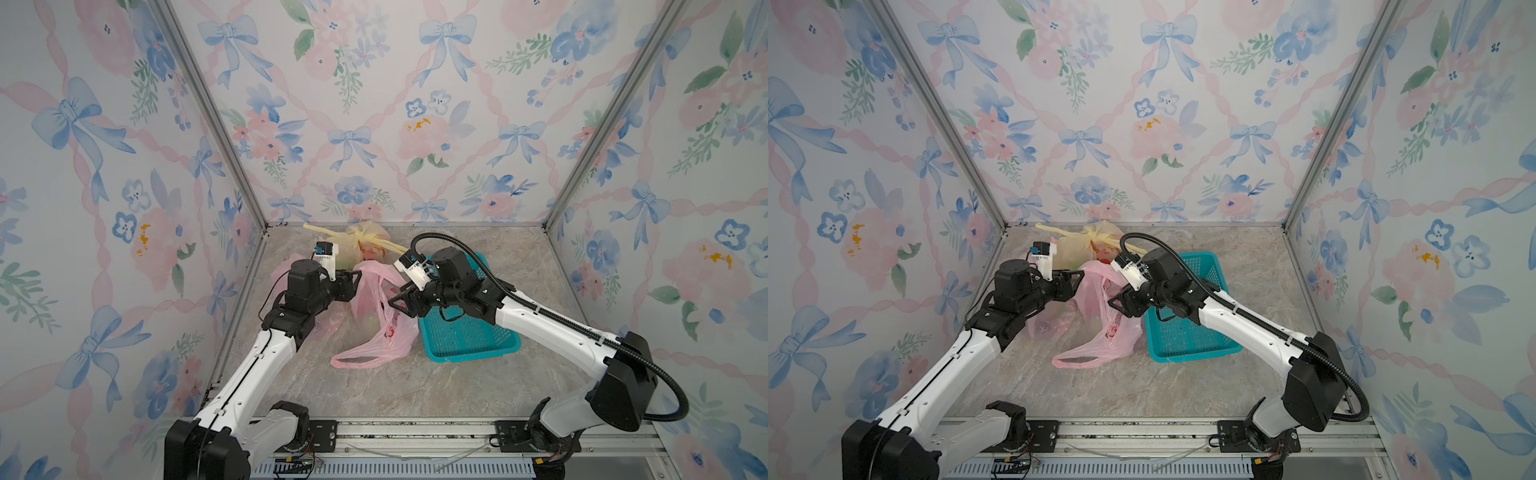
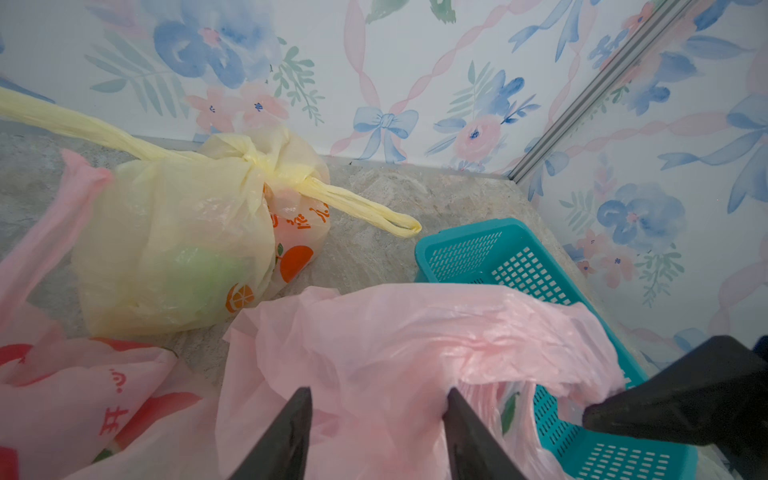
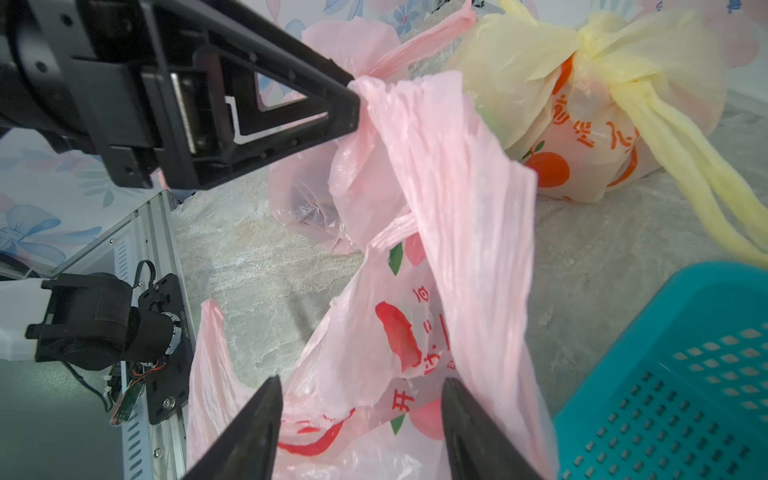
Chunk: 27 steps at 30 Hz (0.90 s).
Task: Untie the knot of a plastic bag & take out the apple
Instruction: Untie the plastic bag at the center of the board.
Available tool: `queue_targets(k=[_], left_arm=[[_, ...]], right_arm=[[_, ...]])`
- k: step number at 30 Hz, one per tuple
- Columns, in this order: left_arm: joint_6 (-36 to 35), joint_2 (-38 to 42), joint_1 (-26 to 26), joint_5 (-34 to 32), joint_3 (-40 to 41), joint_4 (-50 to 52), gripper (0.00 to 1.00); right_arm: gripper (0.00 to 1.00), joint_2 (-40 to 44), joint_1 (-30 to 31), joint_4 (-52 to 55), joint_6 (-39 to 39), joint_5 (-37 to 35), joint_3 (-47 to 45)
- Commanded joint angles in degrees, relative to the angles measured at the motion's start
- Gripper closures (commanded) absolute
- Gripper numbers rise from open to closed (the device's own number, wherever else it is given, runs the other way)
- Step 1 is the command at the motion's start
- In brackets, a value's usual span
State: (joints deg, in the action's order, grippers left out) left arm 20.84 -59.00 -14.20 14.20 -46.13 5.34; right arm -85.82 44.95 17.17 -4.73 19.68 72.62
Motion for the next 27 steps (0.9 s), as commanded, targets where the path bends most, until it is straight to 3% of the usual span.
queue_targets(k=[1, 8, 11, 21, 27], left_arm=[[-0.20, 3.53, 0.44, -1.31, 0.61, 4.66, 0.45], [-0.10, 7.04, 0.43, -0.35, 1.21, 8.45, 0.40], [0.66, 7.06, 0.42, 3.04, 1.36, 9.12, 0.42], [5.71, 4.65, -5.53, 6.53, 6.57, 5.37, 0.40], [7.36, 2.49, -5.85, 6.74, 8.69, -0.10, 0.38]], right_arm=[[0.39, 2.72, 0.13, 2.37, -1.30, 0.09, 1.97], [0.43, 2.39, 3.69, 7.47, -0.55, 2.24, 3.72], [0.44, 1.59, 4.24, 9.44, -1.32, 3.79, 4.96], [0.44, -6.35, 4.35, 11.59, -3.86, -3.80, 10.15], [0.44, -11.32, 4.02, 12.80, -3.82, -8.12, 13.58]])
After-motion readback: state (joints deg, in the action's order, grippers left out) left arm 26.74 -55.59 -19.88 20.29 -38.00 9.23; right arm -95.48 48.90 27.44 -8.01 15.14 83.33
